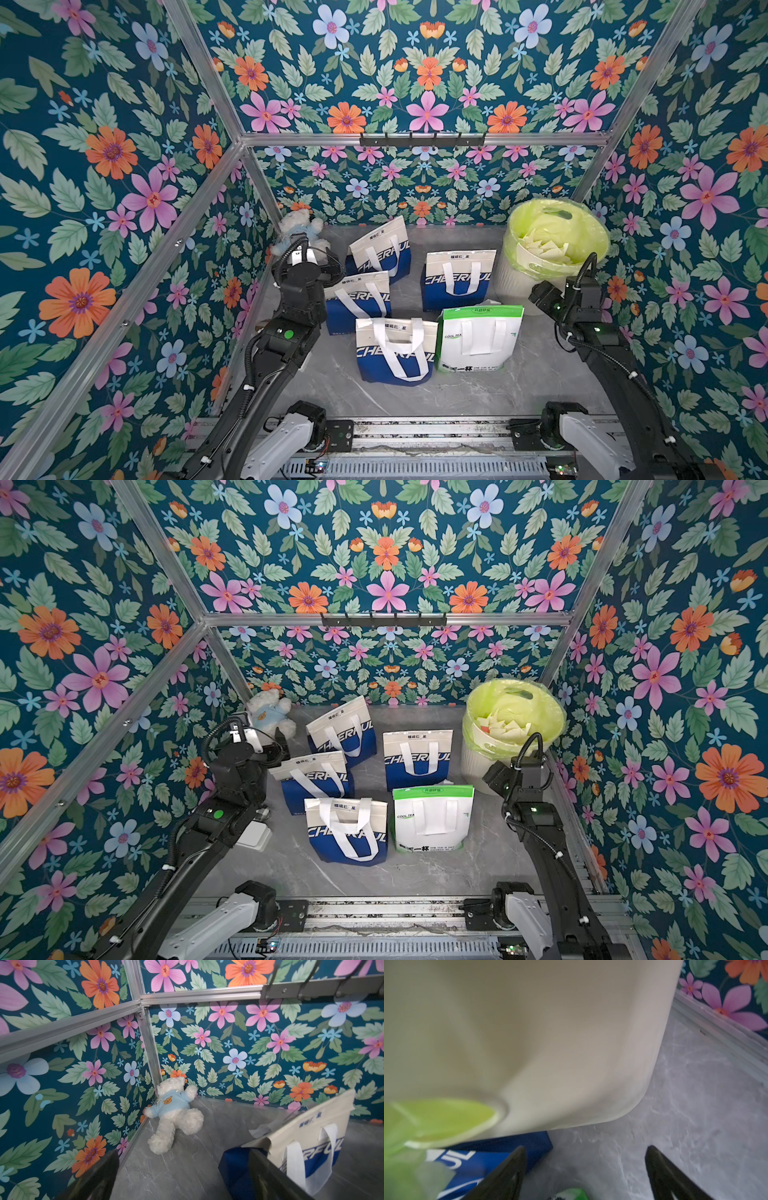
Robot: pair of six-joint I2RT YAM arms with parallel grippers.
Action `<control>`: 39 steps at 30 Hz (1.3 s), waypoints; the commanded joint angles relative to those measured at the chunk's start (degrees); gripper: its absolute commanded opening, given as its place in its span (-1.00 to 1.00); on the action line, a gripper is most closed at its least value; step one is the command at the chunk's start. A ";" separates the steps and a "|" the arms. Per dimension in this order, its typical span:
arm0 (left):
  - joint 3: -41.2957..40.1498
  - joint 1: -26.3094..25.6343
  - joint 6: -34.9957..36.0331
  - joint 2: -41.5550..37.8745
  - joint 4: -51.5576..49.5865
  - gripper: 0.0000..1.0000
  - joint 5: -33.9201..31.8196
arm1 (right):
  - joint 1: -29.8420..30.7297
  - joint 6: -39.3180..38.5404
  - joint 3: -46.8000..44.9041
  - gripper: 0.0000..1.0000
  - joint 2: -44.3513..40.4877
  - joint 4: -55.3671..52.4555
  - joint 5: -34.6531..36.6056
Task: Shred takeout receipts and throw away
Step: Move the trash bin to the center of the board, then reset both arms
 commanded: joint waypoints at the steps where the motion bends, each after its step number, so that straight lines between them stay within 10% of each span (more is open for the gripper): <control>1: 2.96 3.72 -1.25 0.05 -0.85 0.99 1.70 | -0.65 -7.10 2.43 0.82 3.53 13.38 -1.39; 7: 3.13 17.93 0.68 -1.01 -1.25 0.99 -1.97 | -0.70 -13.12 0.77 0.84 2.45 19.94 -4.51; 11: -4.44 29.38 -6.29 -0.84 2.69 0.98 6.57 | -0.74 -17.62 -5.25 0.88 -2.39 26.49 -4.42; 16: -17.54 29.72 -10.24 1.07 16.66 0.99 20.88 | -0.74 -21.25 -8.37 0.99 -3.11 24.69 -0.59; 30: -49.06 29.63 -1.15 -1.90 49.65 0.99 31.57 | 0.88 -20.30 -23.21 0.99 11.22 45.86 2.78; 39: -49.78 28.54 -0.61 8.97 59.62 0.99 30.27 | 1.10 -26.47 -27.57 0.99 27.30 73.00 5.54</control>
